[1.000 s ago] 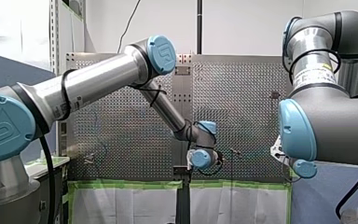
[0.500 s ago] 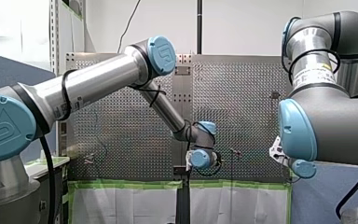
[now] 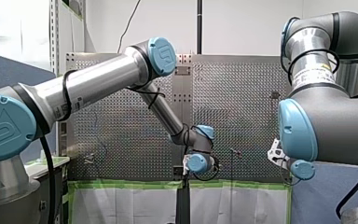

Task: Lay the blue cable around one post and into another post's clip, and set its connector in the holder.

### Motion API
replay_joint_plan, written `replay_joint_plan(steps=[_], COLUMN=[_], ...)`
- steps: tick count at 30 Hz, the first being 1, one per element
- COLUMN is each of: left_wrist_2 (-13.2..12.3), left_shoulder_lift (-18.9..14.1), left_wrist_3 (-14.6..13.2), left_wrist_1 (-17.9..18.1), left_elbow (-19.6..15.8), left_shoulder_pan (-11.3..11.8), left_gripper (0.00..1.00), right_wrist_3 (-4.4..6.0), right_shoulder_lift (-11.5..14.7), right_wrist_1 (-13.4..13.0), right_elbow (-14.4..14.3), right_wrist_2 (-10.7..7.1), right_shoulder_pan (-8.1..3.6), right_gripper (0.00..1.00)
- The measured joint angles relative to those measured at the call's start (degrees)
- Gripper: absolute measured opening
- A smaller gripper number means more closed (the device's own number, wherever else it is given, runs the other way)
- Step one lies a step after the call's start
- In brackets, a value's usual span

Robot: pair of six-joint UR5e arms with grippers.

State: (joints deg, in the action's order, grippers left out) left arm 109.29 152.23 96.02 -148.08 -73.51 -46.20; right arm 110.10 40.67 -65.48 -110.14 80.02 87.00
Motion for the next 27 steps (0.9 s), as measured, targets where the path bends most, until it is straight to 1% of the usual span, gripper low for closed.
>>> replay_joint_plan(steps=[3,6,10,13,16,20,27], left_wrist_2=[-0.03,-0.11,-0.16,-0.15,-0.08,-0.15,-0.78], left_shoulder_lift=[-0.07,-0.24,-0.72,-1.14,-1.68,-2.66,-3.36], left_wrist_3=[-0.61,-1.6,-2.72,-3.01,-3.04,-2.98,-2.24], left_wrist_1=[-0.26,-0.41,-0.54,-0.61,-0.68,-0.84,-0.94], left_elbow=[-0.02,-0.06,-0.06,-0.07,-0.07,-0.1,-0.08], left_shoulder_pan=[-0.32,-0.64,-1.23,-1.62,-1.82,-1.88,-1.5], left_gripper=[0.07,0.07,0.07,0.07,0.07,0.07,0.07], right_wrist_3=[-0.33,-0.56,-0.63,-0.55,0.11,1.76,3.89], right_shoulder_lift=[0.06,0.13,0.25,0.85,2.2,4.11,4.79], right_wrist_1=[-0.06,-0.56,-1.14,-1.63,-2.9,-4.56,-5.51], right_elbow=[-0.2,-0.65,-1.01,-1.55,-2.73,-3.48,-3.63], right_wrist_2=[0.16,-0.11,-0.49,-0.71,-0.81,-0.92,-1.04], right_shoulder_pan=[-0.14,-0.39,-0.66,-0.88,-1.1,-1.19,-1.28], right_gripper=[0.0,0.0,0.0,0.0,0.0,0.0,0.0])
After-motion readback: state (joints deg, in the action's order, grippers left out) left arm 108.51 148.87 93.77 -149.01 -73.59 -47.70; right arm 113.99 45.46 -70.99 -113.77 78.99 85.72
